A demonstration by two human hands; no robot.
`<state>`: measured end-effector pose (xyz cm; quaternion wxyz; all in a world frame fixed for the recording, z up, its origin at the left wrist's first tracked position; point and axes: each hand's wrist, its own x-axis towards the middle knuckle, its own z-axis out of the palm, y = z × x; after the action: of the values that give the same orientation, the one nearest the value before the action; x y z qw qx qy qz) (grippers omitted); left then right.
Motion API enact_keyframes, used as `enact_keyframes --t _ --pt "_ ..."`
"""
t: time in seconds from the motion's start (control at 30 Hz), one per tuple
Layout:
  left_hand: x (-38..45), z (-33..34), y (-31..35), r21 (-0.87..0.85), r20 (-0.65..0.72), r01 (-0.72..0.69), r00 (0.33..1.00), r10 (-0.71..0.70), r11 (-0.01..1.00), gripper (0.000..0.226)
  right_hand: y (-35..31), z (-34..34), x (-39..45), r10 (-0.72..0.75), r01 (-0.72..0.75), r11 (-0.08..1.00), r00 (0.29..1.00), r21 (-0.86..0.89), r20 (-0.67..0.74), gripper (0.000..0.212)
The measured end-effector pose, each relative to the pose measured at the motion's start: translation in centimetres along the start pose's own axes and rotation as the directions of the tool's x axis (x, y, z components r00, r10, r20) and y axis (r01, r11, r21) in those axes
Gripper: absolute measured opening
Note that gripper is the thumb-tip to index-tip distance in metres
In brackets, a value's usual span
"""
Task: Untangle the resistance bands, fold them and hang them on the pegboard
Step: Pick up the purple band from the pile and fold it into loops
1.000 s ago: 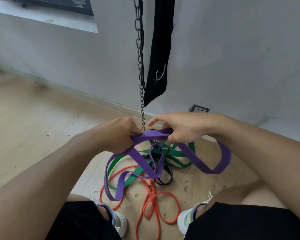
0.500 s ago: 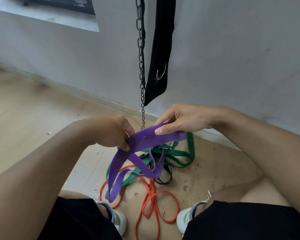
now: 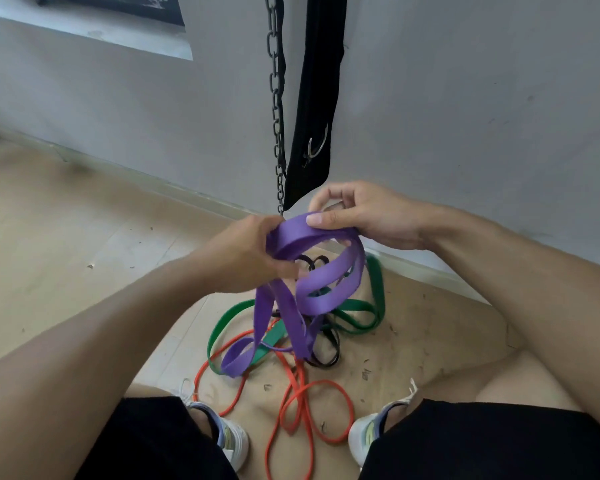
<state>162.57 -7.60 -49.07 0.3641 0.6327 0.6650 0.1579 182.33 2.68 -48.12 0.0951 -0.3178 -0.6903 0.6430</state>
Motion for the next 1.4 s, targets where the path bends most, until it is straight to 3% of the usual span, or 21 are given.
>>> enact_keyframes --t 0.07,0.13,0.2,0.27,0.37,0.43,0.5,0.57,0.63,0.7,0.77,0.83,0.93,1.03,1.13,1.3,1.4 --pt "0.2 -0.5 0.0 -0.124 -0.078 -0.039 0.997 0.03 0.991 0.035 -0.4 -0.6 -0.3 0.036 -0.036 0.998 0.999 -0.045 -0.006 0.039" --pt "0.2 -1.0 0.1 -0.098 -0.124 -0.072 0.99 0.059 0.993 0.032 -0.7 -0.6 -0.6 0.09 -0.089 0.947 0.996 -0.308 -0.012 0.049" --pt "0.2 -1.0 0.1 -0.051 -0.186 -0.088 0.979 0.077 0.995 0.033 -1.2 -0.4 -0.9 0.059 -0.08 0.823 0.997 -0.563 -0.055 0.039" --pt "0.4 -0.8 0.0 -0.094 -0.216 -0.122 0.971 0.1 0.988 0.03 -2.2 0.0 -1.4 -0.064 -0.015 0.761 0.993 -0.648 -0.098 0.025" --pt "0.5 -0.2 0.3 -0.189 -0.229 -0.178 0.964 0.133 0.966 0.021 -3.5 0.6 -2.5 -0.312 0.176 0.824 0.934 -0.538 -0.173 0.02" --pt "0.7 0.2 0.6 -0.149 -0.23 -0.179 0.963 0.142 0.973 0.017 -4.2 1.0 -2.8 -0.453 0.369 0.875 0.852 -0.313 -0.262 0.009" --pt "1.1 0.5 0.4 -0.126 -0.223 -0.141 0.969 0.11 0.982 0.015 -4.9 0.8 -2.9 -0.504 0.528 0.847 0.759 -0.063 -0.413 0.013" --pt "1.4 0.3 0.3 -0.173 -0.271 -0.095 0.962 0.045 0.98 0.014 -5.2 -0.4 -2.9 -0.465 0.582 0.811 0.696 0.051 -0.547 0.022" --pt "1.5 -0.5 0.4 -0.279 -0.356 -0.094 0.934 -0.012 0.956 0.016 -4.5 -2.3 -2.9 -0.401 0.529 0.847 0.696 0.049 -0.596 0.024" --pt "1.2 -1.5 0.7 -0.406 -0.417 -0.119 0.906 -0.068 0.906 0.021 -3.0 -4.6 -3.0 -0.324 0.432 0.9 0.745 0.051 -0.583 0.034" --pt "0.7 -2.5 1.0 -0.57 -0.424 -0.174 0.9 -0.106 0.803 0.027 -1.4 -6.5 -3.2 -0.236 0.258 0.966 0.825 -0.029 -0.514 0.044" --pt "0.0 -3.4 1.4 -0.681 -0.394 -0.218 0.914 -0.1 0.699 0.032 -0.1 -7.4 -3.4 -0.128 0.057 0.982 0.9 -0.178 -0.417 0.039" --pt "-0.8 -3.7 1.9 -0.677 -0.361 -0.231 0.932 -0.041 0.698 0.041 1.1 -6.9 -3.0 0.055 -0.154 0.918 0.962 -0.365 -0.268 0.031" --pt "-0.8 -3.0 2.0 -0.67 -0.364 -0.223 0.93 -0.051 0.708 0.053 2.1 -5.6 -1.7 0.11 -0.226 0.787 0.967 -0.574 -0.229 0.019" --pt "-0.8 -2.6 2.1 -0.65 -0.388 -0.218 0.919 -0.072 0.728 0.073 2.6 -4.6 -0.3 0.126 -0.259 0.743 0.96 -0.617 -0.25 0.016" --pt "-1.2 -2.8 2.6 -0.694 -0.321 -0.2 0.946 -0.049 0.691 0.069 2.6 -3.1 0.9 0.07 -0.352 0.663 0.908 -0.661 -0.413 0.065" --pt "-1.2 -2.7 2.5 -0.747 -0.288 -0.174 0.954 -0.076 0.642 0.068 1.8 -1.8 0.6 0.019 -0.387 0.611 0.88 -0.691 -0.475 0.053"
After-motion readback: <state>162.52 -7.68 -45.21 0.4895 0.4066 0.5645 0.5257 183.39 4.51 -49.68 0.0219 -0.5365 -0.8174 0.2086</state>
